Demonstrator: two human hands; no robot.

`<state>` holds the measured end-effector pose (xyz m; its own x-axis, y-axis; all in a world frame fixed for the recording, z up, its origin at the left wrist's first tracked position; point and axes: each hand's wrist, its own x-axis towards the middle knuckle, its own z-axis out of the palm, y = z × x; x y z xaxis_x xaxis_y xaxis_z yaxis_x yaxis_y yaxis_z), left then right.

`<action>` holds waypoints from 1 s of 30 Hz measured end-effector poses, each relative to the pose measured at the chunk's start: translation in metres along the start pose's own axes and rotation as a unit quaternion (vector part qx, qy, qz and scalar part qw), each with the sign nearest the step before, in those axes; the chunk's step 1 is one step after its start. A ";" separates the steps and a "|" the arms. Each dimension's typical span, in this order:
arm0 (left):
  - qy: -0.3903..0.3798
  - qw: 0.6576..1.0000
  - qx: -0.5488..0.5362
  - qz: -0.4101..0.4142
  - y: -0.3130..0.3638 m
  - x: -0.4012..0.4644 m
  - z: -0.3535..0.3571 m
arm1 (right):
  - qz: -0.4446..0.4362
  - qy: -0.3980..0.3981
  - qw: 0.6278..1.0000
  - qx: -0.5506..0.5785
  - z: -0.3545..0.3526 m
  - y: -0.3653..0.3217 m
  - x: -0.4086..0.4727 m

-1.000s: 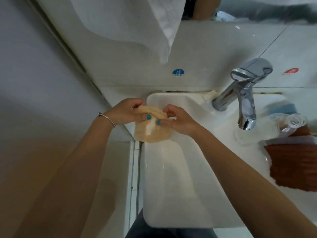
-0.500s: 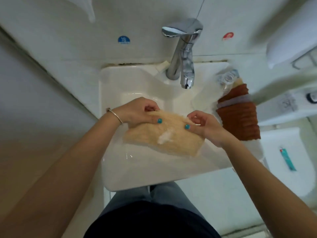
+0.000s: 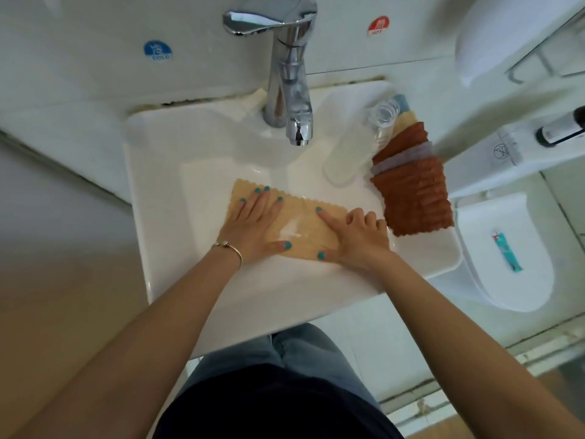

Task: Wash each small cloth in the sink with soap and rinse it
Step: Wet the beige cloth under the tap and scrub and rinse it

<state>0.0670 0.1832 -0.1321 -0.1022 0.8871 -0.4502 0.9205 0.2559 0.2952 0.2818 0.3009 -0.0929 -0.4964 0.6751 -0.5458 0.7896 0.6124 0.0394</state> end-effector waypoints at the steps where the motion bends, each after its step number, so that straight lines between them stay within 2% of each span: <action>1: 0.004 1.000 0.001 0.002 0.000 0.002 -0.001 | 0.003 0.007 1.000 -0.013 -0.001 0.003 0.003; 7: 0.020 0.999 -0.016 -0.022 0.015 0.021 -0.005 | 0.042 -0.033 0.999 -0.011 -0.023 0.015 0.026; 9: 0.029 0.999 -0.020 -0.027 0.016 0.018 -0.004 | 0.048 -0.022 0.996 0.066 -0.027 0.011 0.023; 10: 0.042 0.998 -0.024 -0.032 0.016 0.015 -0.002 | 0.065 0.019 0.985 0.156 -0.029 0.007 0.020; 11: 0.066 0.996 -0.030 -0.044 0.016 0.011 0.003 | 0.090 0.088 0.955 0.268 -0.031 0.001 0.016; 12: 0.098 0.992 -0.037 -0.063 0.016 0.006 0.009 | 0.118 0.170 0.904 0.375 -0.033 -0.003 0.014; 14: 0.154 0.982 -0.043 -0.103 0.019 -0.008 0.025 | 0.156 0.306 0.799 0.493 -0.043 -0.012 0.016; 16: 0.166 0.979 -0.028 -0.119 0.022 -0.019 0.040 | 0.150 0.353 0.751 0.537 -0.057 -0.017 0.025; 18: 0.154 0.980 -0.012 -0.124 0.022 -0.024 0.046 | 0.121 0.361 0.728 0.570 -0.069 -0.022 0.037; 21: 0.120 0.984 -0.013 -0.128 0.020 -0.024 0.040 | 0.107 0.364 0.717 0.585 -0.078 -0.026 0.054; 23: 0.082 0.989 -0.020 -0.125 0.021 -0.023 0.034 | 0.116 0.365 0.722 0.576 -0.081 -0.025 0.060; 26: 0.036 0.991 -0.029 -0.122 0.020 -0.024 0.026 | 0.109 0.363 0.762 0.525 -0.083 -0.019 0.053; 30: 0.006 0.992 -0.046 -0.118 0.018 -0.024 0.023 | 0.047 0.350 0.807 0.473 -0.080 -0.007 0.009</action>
<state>0.0946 0.1581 -0.1351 -0.3151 0.8025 -0.5067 0.8325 0.4900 0.2584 0.2424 0.3356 -0.0307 -0.2388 0.9701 0.0424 0.5938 0.1804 -0.7841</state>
